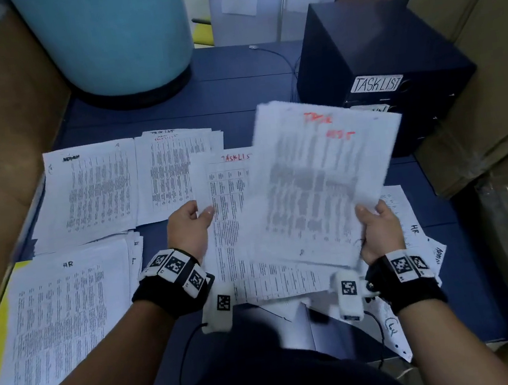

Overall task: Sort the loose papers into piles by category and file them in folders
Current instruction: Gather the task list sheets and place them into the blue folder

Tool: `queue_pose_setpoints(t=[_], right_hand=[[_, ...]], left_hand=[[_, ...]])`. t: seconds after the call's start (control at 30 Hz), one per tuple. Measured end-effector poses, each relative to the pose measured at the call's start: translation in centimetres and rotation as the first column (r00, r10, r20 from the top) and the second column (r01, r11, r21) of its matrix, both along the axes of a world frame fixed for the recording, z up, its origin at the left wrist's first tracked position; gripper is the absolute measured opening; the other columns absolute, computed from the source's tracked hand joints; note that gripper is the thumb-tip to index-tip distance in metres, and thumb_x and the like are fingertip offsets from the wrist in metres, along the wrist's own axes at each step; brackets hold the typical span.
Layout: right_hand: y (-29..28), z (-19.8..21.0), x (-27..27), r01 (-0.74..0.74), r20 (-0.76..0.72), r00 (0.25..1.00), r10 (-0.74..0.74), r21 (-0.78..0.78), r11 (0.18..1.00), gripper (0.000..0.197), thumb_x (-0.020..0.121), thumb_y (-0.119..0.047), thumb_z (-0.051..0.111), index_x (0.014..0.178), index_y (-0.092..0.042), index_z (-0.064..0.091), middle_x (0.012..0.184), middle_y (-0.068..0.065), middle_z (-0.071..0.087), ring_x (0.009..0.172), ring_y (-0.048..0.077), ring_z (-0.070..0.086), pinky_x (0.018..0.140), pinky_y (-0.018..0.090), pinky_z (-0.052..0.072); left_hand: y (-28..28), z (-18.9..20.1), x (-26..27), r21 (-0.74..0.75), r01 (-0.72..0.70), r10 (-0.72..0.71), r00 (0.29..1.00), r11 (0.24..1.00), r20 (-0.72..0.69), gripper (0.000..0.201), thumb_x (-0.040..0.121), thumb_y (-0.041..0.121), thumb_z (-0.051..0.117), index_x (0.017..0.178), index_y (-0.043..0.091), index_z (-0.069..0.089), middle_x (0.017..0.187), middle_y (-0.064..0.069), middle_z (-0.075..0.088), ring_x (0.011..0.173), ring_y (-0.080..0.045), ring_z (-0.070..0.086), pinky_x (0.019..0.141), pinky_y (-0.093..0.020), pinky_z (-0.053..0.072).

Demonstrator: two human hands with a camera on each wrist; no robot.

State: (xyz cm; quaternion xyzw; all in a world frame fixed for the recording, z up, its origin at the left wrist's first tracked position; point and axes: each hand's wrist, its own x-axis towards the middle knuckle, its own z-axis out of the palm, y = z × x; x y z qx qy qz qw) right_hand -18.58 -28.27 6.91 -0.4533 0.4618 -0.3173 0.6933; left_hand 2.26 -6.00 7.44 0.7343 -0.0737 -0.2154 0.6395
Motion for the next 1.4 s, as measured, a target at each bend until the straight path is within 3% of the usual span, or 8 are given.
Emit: queue_pose_setpoints(t=[0.2, 0.37, 0.5, 0.67, 0.83, 1.03, 1.13, 1.4], right_hand=[[-3.0, 0.1, -3.4, 0.156, -0.048, 0.986, -0.157, -0.035, 0.987, 0.016, 0.096, -0.016, 0.056, 0.083, -0.025, 0.057, 0.054, -0.003, 0.056, 0.049, 0.025, 0.05, 0.052, 0.028, 0.048], [-2.8, 0.8, -3.3, 0.088, 0.043, 0.995, -0.085, -0.064, 0.994, 0.021, 0.099, -0.004, 0.048, 0.095, -0.02, 0.061, 0.077, -0.002, 0.072, 0.066, 0.019, 0.068, 0.06, 0.034, 0.059], [-1.5, 1.3, -2.0, -0.069, 0.051, 0.996, 0.073, -0.078, 0.995, 0.026, 0.098, 0.002, 0.046, 0.105, -0.017, 0.063, 0.093, 0.001, 0.074, 0.083, 0.018, 0.071, 0.071, 0.038, 0.06], [0.9, 1.2, -0.2, -0.301, -0.061, 0.953, 0.298, -0.057, 0.952, 0.023, 0.096, 0.003, 0.05, 0.105, -0.013, 0.064, 0.107, 0.012, 0.072, 0.097, 0.028, 0.069, 0.082, 0.04, 0.056], [2.8, 1.4, 1.2, -0.422, -0.09, 0.902, 0.422, 0.01, 0.906, 0.021, 0.097, 0.002, 0.049, 0.113, -0.005, 0.062, 0.093, 0.009, 0.07, 0.058, 0.005, 0.067, 0.044, 0.016, 0.048], [2.5, 0.8, 1.6, -0.455, -0.143, 0.88, 0.454, 0.03, 0.89, 0.025, 0.097, -0.006, 0.054, 0.12, -0.01, 0.062, 0.106, 0.004, 0.073, 0.095, 0.021, 0.071, 0.073, 0.032, 0.055], [2.7, 1.3, 1.6, -0.467, -0.147, 0.874, 0.463, 0.004, 0.884, 0.022, 0.097, -0.003, 0.052, 0.116, -0.008, 0.062, 0.09, 0.001, 0.072, 0.065, 0.004, 0.068, 0.052, 0.019, 0.05], [-0.4, 2.1, 0.1, -0.02, 0.001, 1.0, 0.02, -0.051, 0.999, 0.022, 0.101, -0.004, 0.044, 0.089, -0.021, 0.052, 0.052, -0.014, 0.06, 0.043, 0.001, 0.056, 0.043, 0.015, 0.047]], left_hand=[[0.6, -0.6, 1.0, -0.008, -0.046, 0.046, 0.999, 0.999, 0.009, 0.016, 0.09, 0.008, 0.062, 0.086, 0.022, 0.068, 0.098, -0.006, 0.071, 0.095, -0.023, 0.064, 0.097, -0.038, 0.047], [0.2, 0.0, 0.6, 0.001, -0.049, 0.049, 0.999, 0.999, -0.005, 0.008, 0.092, 0.009, 0.061, 0.098, 0.011, 0.066, 0.096, -0.003, 0.068, 0.074, -0.021, 0.058, 0.096, -0.04, 0.044], [-0.1, 0.2, 0.4, -0.007, -0.074, 0.074, 0.997, 0.997, -0.024, 0.032, 0.09, 0.014, 0.064, 0.116, -0.004, 0.059, 0.124, -0.015, 0.061, 0.119, -0.036, 0.055, 0.108, -0.045, 0.037], [-0.1, -0.1, 0.3, -0.005, -0.012, 0.012, 1.0, 1.0, -0.016, 0.022, 0.073, 0.037, 0.07, 0.075, 0.017, 0.062, 0.085, -0.005, 0.063, 0.081, -0.018, 0.054, 0.092, -0.044, 0.047], [-0.1, 0.3, -0.3, -0.02, 0.004, -0.004, 1.0, 1.0, -0.024, 0.008, 0.08, 0.022, 0.068, 0.082, 0.026, 0.075, 0.094, -0.01, 0.074, 0.093, -0.036, 0.069, 0.087, -0.056, 0.053], [0.0, 0.6, -0.3, -0.04, 0.004, -0.005, 0.999, 0.999, -0.036, 0.008, 0.08, 0.021, 0.069, 0.084, 0.025, 0.075, 0.093, -0.01, 0.074, 0.093, -0.034, 0.069, 0.086, -0.056, 0.053], [-0.1, 0.4, -0.1, -0.028, 0.013, -0.014, 0.999, 1.0, -0.033, 0.012, 0.084, 0.013, 0.067, 0.083, 0.022, 0.074, 0.091, -0.01, 0.074, 0.092, -0.031, 0.07, 0.088, -0.052, 0.054], [-0.1, 0.1, 0.3, 0.001, -0.017, 0.017, 0.997, 1.0, 0.071, 0.029, 0.089, 0.007, 0.062, 0.077, 0.031, 0.071, 0.073, 0.002, 0.053, 0.071, -0.015, 0.047, 0.077, -0.03, 0.047]])
